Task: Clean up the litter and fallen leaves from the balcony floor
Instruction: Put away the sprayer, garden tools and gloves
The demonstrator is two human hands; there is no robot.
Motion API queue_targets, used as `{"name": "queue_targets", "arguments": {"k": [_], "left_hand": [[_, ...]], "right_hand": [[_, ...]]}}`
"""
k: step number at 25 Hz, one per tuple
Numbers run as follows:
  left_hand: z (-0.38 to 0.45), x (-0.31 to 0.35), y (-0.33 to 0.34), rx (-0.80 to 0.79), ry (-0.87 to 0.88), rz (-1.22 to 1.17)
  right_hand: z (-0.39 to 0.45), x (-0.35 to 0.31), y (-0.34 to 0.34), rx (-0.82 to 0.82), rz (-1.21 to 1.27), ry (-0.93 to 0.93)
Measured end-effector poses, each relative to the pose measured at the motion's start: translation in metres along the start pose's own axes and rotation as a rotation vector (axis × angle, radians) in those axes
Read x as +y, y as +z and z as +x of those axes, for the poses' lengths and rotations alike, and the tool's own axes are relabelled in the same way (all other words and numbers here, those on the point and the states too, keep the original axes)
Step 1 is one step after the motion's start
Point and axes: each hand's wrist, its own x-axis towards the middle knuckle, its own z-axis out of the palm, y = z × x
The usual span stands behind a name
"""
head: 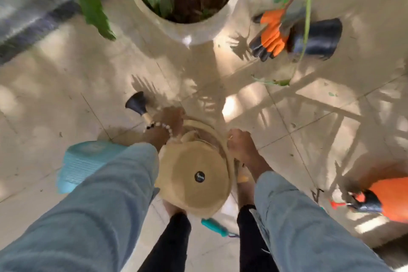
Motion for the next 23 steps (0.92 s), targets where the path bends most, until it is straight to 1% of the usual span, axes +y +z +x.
{"name": "queue_targets", "arguments": {"k": [2, 4, 5, 7, 9, 13, 16, 19, 23], "left_hand": [[0.042, 0.013, 0.012, 0.037, 0.085, 0.058], [0.062, 0.015, 0.031, 0.050, 0.097, 0.176], [0.066, 0.009, 0.046, 0.043, 0.084, 0.188], [0.055, 0.001, 0.060, 0.056, 0.053, 0.120], [0.039, -0.003, 0.056, 0.135, 0.063, 0.021], [-0.032, 0.004, 0.022, 0.206, 0.165, -0.073], [-0.097, 0.022, -0.020, 0.283, 0.185, -0.161], [-0.183, 0.036, -0.072, 0.414, 0.193, -0.288], [-0.312, 0.032, -0.137, 0.624, 0.232, -0.458]], "right_hand": [[0.046, 0.012, 0.032, -0.028, -0.013, 0.024], [0.071, 0.026, 0.059, -0.108, 0.031, 0.072], [0.075, 0.030, 0.068, -0.150, 0.079, 0.120], [0.070, 0.036, 0.079, -0.172, 0.156, 0.153], [0.051, 0.037, 0.075, -0.162, 0.156, 0.107], [-0.017, 0.022, 0.022, -0.104, 0.149, -0.019], [-0.072, 0.006, -0.034, 0.023, 0.097, -0.144], [-0.150, -0.020, -0.097, 0.092, 0.088, -0.245], [-0.270, -0.060, -0.170, 0.099, 0.093, -0.421]]}}
